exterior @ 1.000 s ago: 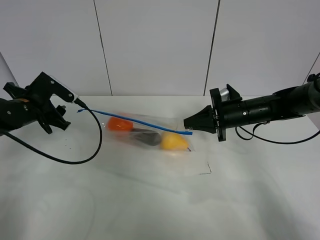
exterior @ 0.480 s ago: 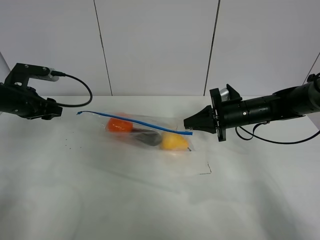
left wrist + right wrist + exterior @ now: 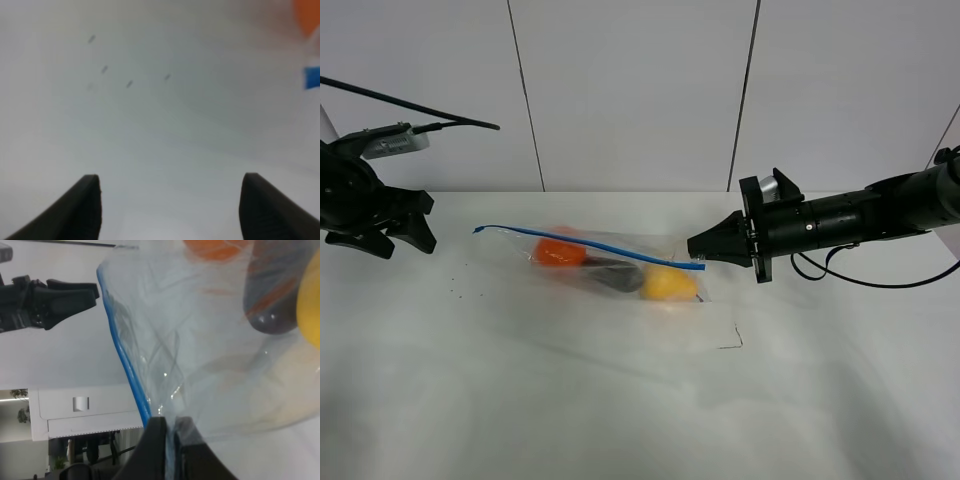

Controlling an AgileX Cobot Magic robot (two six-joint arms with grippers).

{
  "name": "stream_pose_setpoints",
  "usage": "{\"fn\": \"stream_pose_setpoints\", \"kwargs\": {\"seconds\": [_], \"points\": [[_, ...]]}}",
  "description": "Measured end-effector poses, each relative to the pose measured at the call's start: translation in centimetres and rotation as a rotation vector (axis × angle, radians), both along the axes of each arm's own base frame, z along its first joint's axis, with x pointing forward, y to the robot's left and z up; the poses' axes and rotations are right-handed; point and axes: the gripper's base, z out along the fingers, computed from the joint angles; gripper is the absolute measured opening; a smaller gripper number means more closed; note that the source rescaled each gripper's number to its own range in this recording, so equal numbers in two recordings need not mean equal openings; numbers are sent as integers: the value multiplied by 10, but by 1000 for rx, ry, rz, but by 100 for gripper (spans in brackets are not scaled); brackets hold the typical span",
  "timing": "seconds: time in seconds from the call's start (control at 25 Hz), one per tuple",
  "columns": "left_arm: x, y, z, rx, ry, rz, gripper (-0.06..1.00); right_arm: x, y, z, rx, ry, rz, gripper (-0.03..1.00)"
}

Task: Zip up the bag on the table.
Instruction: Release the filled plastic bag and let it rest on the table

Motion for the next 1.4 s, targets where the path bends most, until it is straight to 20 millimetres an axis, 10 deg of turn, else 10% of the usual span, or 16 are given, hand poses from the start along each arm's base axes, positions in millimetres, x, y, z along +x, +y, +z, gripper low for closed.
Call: {"fn": "stream_pose_setpoints", "kwargs": {"seconds": [0.64,1.4], "points": [[-3,-14,11,29,116,-24,99,0,0,0,0,0,0,0],[-42,-14,18,107,280,25,100,0,0,0,-2,0,2,0]]}}
